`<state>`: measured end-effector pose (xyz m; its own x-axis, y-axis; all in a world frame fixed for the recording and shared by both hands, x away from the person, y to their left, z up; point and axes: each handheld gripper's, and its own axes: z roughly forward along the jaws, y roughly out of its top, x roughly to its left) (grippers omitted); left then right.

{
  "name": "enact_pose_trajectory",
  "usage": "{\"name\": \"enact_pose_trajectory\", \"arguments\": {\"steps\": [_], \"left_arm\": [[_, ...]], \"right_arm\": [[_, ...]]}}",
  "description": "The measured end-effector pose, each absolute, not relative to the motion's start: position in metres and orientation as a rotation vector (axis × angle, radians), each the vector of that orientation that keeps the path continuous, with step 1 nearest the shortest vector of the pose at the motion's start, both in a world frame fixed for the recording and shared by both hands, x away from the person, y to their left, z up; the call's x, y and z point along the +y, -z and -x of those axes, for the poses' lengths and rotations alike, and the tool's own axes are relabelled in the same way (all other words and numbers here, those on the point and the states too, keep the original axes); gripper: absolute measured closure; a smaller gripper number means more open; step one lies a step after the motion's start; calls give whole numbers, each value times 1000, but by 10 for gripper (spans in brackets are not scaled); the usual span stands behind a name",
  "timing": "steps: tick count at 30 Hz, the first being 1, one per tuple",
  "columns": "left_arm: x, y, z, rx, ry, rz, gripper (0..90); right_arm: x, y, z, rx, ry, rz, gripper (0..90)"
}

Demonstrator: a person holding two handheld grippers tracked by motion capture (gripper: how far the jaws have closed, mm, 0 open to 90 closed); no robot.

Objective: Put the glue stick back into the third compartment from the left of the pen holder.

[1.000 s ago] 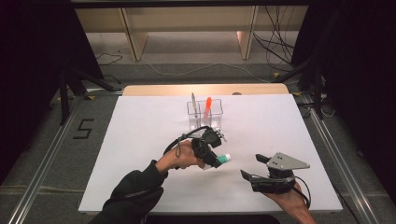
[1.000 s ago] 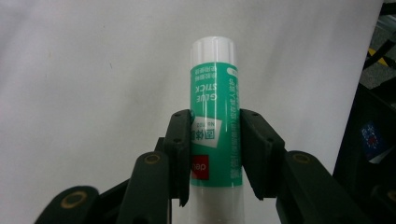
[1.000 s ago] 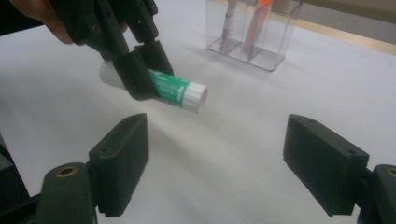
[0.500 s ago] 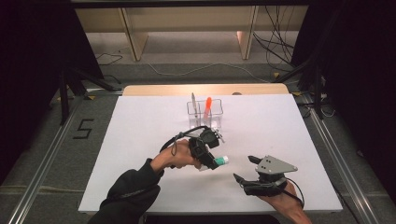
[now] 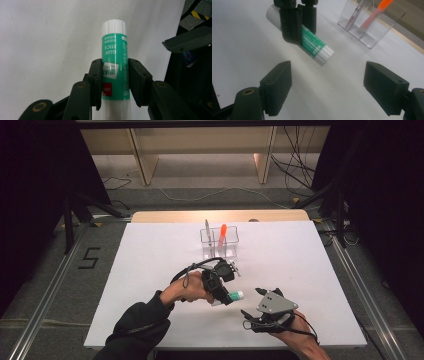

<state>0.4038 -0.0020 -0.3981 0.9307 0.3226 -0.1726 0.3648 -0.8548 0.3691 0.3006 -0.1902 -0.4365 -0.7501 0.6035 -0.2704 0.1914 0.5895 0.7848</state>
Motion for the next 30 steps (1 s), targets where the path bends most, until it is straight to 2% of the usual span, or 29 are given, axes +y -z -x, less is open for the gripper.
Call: {"name": "enact_pose_trajectory", "arguments": {"steps": [23, 30], "left_arm": [[-2, 397, -401, 441, 174, -2738, 654], [-4, 396, -400, 423, 183, -2751, 653]], "right_arm": [[-167, 444, -301, 2308, -919, -462, 257], [-161, 448, -297, 2291, -856, -385, 288]]}}
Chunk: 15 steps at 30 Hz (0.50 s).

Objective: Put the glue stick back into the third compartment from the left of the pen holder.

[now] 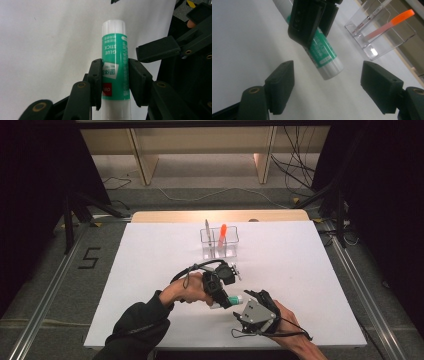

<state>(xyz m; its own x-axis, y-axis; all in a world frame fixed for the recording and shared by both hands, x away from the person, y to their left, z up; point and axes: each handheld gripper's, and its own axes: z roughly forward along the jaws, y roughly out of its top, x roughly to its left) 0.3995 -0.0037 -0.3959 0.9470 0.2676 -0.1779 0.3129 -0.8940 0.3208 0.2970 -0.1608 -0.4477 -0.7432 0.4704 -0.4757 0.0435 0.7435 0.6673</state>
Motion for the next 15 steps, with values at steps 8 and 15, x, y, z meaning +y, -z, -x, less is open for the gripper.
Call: {"name": "enact_pose_trajectory", "arguments": {"steps": [8, 15], "left_arm": [[-5, 395, -398, 419, 190, -2752, 653], [-8, 395, -397, 414, 199, -2755, 654]], "right_arm": [[-154, 452, -293, 2258, -795, -312, 324], [-150, 454, -289, 2230, -736, -238, 375]]}}
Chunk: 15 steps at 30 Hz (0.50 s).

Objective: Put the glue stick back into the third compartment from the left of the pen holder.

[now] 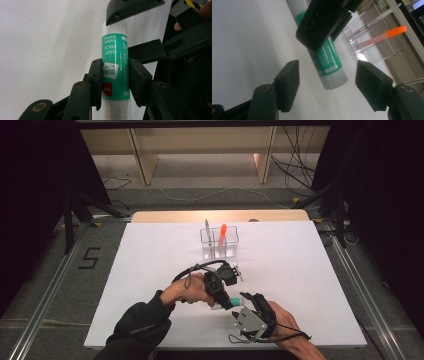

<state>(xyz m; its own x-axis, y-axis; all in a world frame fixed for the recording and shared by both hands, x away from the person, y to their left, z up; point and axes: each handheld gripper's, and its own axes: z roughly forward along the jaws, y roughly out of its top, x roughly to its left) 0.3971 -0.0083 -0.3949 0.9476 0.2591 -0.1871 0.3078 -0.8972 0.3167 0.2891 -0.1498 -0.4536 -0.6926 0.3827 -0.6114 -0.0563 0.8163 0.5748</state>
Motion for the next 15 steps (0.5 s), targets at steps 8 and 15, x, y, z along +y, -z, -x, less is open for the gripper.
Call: {"name": "enact_pose_trajectory", "arguments": {"steps": [8, 15], "left_arm": [[-9, 394, -397, 413, 209, -2760, 653], [-11, 396, -396, 407, 218, -2766, 653]], "right_arm": [[-145, 459, -285, 2169, -659, -142, 446], [-141, 460, -281, 2134, -607, -65, 518]]}}
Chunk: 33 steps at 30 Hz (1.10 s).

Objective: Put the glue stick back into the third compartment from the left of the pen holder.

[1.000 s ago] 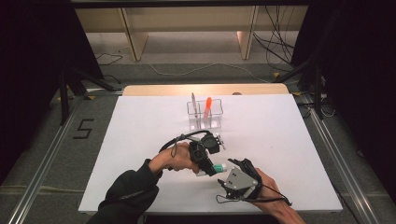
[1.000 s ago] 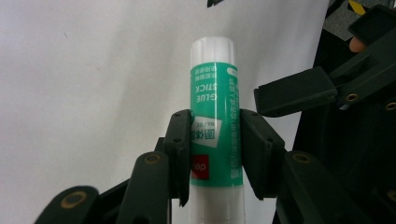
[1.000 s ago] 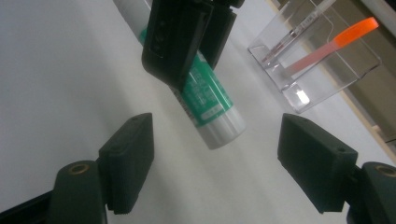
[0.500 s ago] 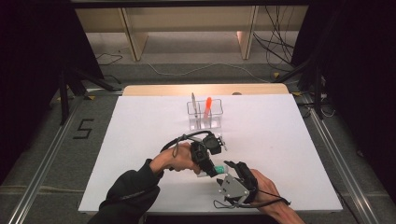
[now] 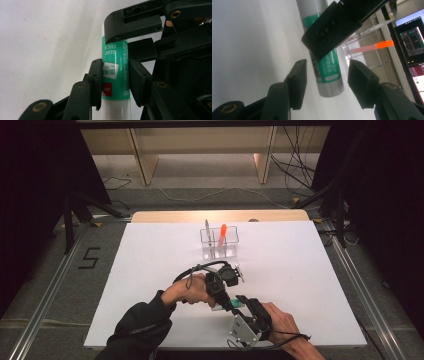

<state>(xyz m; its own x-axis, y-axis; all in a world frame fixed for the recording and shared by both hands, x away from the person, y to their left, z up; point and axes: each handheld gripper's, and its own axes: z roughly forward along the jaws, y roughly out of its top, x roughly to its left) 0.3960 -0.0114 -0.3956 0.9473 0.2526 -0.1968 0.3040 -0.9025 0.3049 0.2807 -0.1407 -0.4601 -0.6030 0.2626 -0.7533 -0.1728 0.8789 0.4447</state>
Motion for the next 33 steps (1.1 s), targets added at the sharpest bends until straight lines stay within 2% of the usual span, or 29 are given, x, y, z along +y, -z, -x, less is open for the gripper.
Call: {"name": "enact_pose_trajectory", "arguments": {"steps": [22, 32, 33], "left_arm": [[-13, 395, -395, 405, 260, -2762, 652], [-12, 396, -397, 431, 303, -2748, 638], [-11, 395, -397, 431, 303, -2741, 614]], "right_arm": [[-137, 467, -275, 2066, -503, 84, 660], [-138, 468, -275, 2069, -492, 135, 669], [-139, 469, -274, 2071, -490, 127, 669]]}}
